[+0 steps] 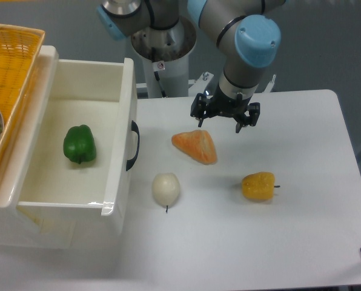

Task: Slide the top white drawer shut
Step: 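Move the open gripper down toward the table beside the orange item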

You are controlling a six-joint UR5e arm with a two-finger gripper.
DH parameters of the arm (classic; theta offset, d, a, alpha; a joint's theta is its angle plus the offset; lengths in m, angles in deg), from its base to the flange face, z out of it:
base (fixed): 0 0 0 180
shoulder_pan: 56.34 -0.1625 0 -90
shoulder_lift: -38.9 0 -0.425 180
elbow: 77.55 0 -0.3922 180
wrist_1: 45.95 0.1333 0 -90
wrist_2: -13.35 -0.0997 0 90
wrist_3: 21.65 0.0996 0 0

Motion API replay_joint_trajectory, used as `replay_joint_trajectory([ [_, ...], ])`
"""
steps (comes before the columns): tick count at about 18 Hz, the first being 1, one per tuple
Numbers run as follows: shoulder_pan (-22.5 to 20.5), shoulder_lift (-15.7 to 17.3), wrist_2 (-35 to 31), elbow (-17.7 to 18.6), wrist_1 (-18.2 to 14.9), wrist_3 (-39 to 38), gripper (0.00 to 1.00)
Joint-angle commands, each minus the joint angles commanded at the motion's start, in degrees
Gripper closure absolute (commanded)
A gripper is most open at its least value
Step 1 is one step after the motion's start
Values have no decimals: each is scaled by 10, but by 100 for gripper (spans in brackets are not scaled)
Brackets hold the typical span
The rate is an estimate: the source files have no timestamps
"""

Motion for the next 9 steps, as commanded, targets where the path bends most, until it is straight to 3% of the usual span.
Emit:
replay_joint_trajectory([
  [3,10,-13,-16,-1,27,-60,0],
  [9,50,-41,-32,-5,28,-115,0],
])
